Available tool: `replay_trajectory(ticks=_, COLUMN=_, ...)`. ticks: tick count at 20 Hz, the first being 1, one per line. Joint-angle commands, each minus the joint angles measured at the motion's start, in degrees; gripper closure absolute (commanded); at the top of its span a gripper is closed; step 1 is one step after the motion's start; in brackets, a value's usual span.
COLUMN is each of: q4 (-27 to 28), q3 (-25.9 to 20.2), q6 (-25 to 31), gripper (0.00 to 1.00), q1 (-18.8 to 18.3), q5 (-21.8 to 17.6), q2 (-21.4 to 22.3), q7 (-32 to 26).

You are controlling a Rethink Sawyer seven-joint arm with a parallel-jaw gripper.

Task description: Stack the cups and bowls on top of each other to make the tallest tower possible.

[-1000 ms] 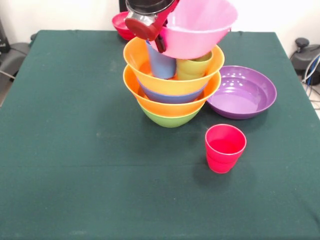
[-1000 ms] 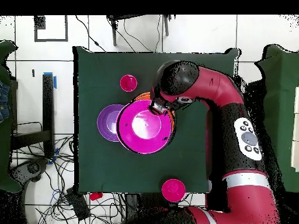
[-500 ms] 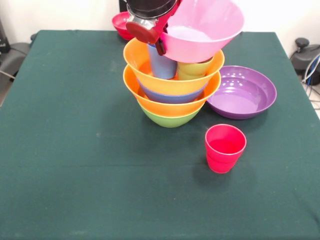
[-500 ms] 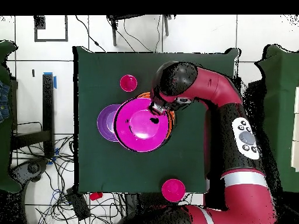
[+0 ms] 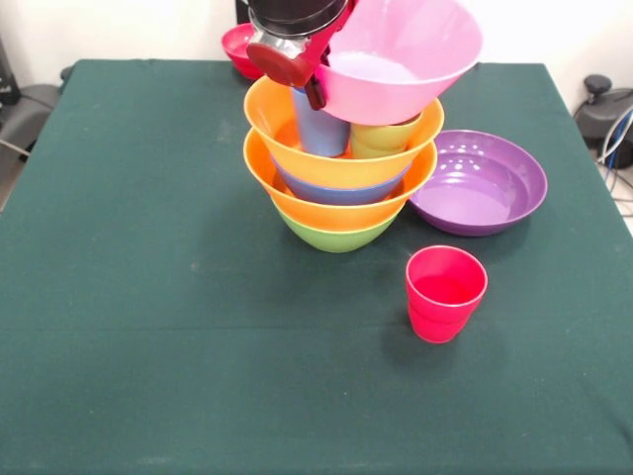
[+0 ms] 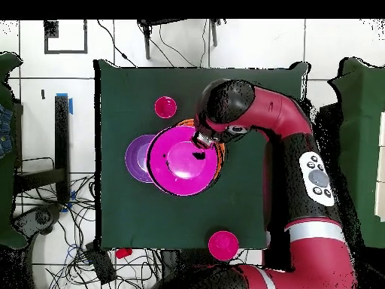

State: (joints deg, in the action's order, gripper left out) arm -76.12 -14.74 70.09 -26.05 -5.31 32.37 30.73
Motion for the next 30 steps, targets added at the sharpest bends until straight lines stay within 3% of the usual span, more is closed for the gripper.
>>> replay_trajectory(ticks=1, q4=-1.87, q3=-2.87, q6=-7.42, gripper=1.0, q1=-1.31, q5=-2.16, q2=-3.41, q7=3.99)
replay_trajectory(ticks=9, q4=-5.68, q3=-4.78, q6=-9.36, gripper=1.0, q1=-4.76, q5=-2.2, q2=-2.11, q7=-0.33)
replay_trajectory(ticks=10, q4=-5.69, q3=-4.77, q6=-9.19, gripper=0.0, q1=-4.92, q5=-2.54, q2=-2.06, q7=0.59)
replay_trajectory(ticks=13, q4=-5.9, q3=-4.2, q6=-8.65, gripper=0.0, q1=-5.05, q5=-2.1, q2=-1.68, q7=2.02)
replay_trajectory(ticks=18, q4=-7.91, q3=-5.24, q6=-8.63, gripper=0.0, q1=-6.97, q5=-2.92, q2=-0.38, q7=-1.44)
replay_trajectory(ticks=30, q4=-9.73, q3=-6.24, q6=-9.13, gripper=0.0, q1=-8.97, q5=-3.59, q2=0.84, q7=-1.61)
